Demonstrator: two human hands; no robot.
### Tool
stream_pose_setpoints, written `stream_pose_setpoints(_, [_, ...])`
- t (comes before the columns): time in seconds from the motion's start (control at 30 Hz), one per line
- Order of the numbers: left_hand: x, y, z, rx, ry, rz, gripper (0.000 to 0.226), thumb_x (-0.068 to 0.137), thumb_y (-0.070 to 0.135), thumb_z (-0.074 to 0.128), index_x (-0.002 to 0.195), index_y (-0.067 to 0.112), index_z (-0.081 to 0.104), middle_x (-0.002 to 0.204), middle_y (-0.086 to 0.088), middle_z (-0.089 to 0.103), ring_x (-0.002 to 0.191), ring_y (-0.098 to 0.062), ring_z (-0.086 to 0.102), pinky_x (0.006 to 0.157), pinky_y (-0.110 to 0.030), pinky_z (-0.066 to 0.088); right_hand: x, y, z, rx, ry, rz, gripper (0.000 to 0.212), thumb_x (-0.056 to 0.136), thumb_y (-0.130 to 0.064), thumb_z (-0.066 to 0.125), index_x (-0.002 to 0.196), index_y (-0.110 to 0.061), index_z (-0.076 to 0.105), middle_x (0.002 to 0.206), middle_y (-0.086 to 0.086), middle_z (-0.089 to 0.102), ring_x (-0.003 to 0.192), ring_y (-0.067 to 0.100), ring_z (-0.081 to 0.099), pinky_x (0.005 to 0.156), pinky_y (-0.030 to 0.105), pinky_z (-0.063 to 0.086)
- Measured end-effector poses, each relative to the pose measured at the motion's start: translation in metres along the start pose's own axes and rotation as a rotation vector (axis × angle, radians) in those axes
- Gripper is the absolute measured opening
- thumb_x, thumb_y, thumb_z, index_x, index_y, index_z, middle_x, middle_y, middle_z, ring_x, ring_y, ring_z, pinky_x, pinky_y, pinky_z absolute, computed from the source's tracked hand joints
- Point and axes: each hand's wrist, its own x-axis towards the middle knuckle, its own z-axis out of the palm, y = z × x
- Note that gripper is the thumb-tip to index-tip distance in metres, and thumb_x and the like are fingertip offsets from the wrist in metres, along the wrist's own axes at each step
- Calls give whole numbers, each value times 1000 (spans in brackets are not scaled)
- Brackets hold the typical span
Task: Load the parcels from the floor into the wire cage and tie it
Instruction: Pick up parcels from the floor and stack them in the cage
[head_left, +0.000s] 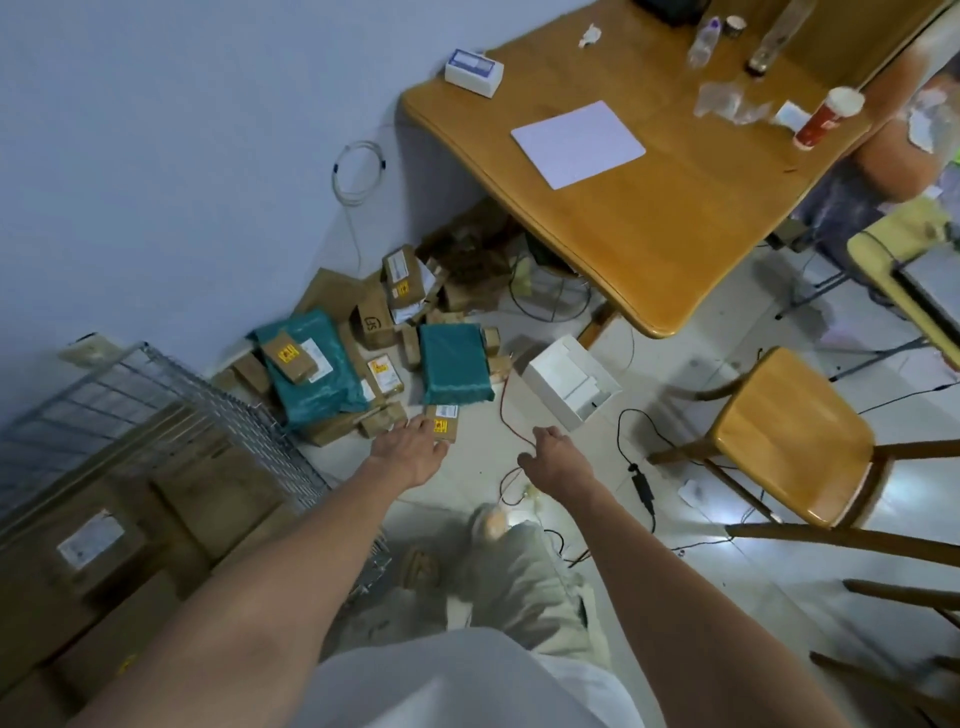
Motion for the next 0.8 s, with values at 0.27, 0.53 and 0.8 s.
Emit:
stream_pose_setpoints(0.27, [92, -29, -9, -140, -34, -120, 65, 102, 51, 43, 153, 11, 35, 158, -11, 38, 142, -31, 40, 112, -48, 39, 139, 16, -21, -61, -149, 21, 56, 99, -32, 48, 149, -8, 39, 149, 15, 44, 136, 34, 43, 107, 47, 42])
stream_pose_setpoints(0.53, [210, -65, 34, -246, -181, -269, 66, 94, 54, 57, 144, 13, 41, 146, -10, 41, 128, -30, 48, 98, -48, 51, 325, 21, -26, -155, -301, -79, 54, 97, -31, 52, 146, -12, 43, 146, 14, 47, 132, 35, 47, 104, 47, 44])
stream_pose_setpoints(0.8, [364, -120, 120, -316, -212, -418, 69, 96, 39, 58, 152, 9, 31, 150, -16, 41, 129, -36, 48, 101, -52, 47, 508, 43, 57, -215, -354, -36, 52, 98, -29, 50, 148, -14, 42, 147, 12, 47, 134, 33, 47, 106, 47, 43])
